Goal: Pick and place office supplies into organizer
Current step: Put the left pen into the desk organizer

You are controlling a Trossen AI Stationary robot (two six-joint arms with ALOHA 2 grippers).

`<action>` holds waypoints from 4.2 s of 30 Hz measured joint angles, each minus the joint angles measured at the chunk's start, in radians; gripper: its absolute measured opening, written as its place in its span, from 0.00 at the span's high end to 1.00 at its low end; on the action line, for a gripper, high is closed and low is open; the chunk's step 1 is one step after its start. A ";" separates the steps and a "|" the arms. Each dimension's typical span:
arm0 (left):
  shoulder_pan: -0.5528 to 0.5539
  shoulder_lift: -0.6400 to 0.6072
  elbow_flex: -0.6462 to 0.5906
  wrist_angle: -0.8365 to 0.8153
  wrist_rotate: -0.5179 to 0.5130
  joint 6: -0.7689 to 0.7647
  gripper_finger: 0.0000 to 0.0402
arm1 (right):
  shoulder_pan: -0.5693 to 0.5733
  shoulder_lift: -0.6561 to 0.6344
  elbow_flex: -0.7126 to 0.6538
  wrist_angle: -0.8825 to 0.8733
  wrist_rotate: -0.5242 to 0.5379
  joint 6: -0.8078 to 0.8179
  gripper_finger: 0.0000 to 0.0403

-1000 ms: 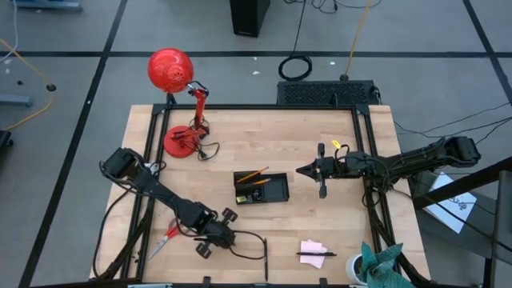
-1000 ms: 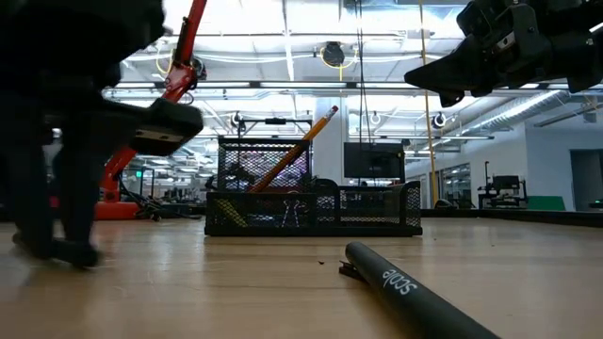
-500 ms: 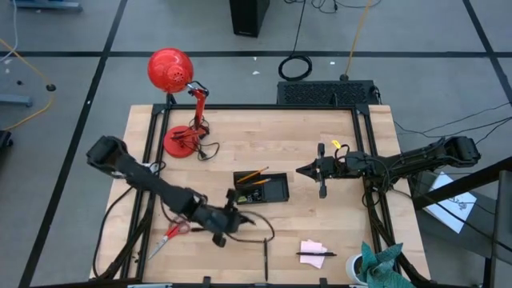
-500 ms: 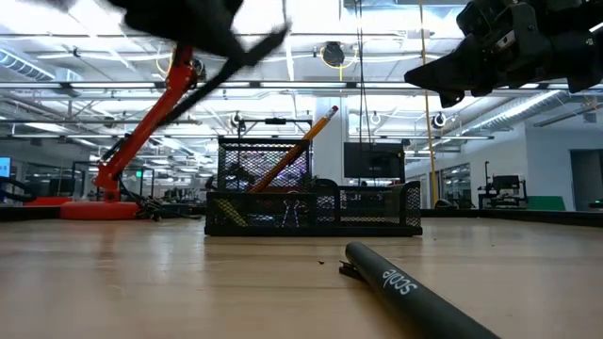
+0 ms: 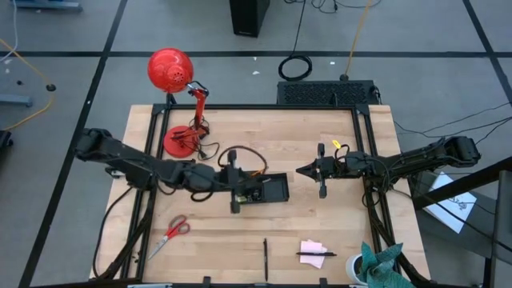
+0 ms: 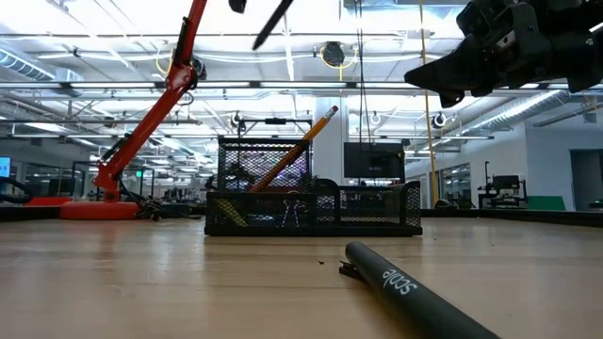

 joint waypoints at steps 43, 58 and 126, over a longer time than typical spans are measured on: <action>0.090 0.244 -0.353 0.508 -0.086 -0.089 0.94 | 0.000 0.000 0.000 0.001 -0.001 -0.001 1.00; 0.091 0.275 -0.352 0.507 -0.086 -0.098 0.94 | 0.000 0.000 0.000 0.001 -0.001 0.000 1.00; -0.208 0.632 0.355 -0.292 0.334 0.146 0.65 | 0.000 0.000 0.000 -0.006 0.002 0.003 1.00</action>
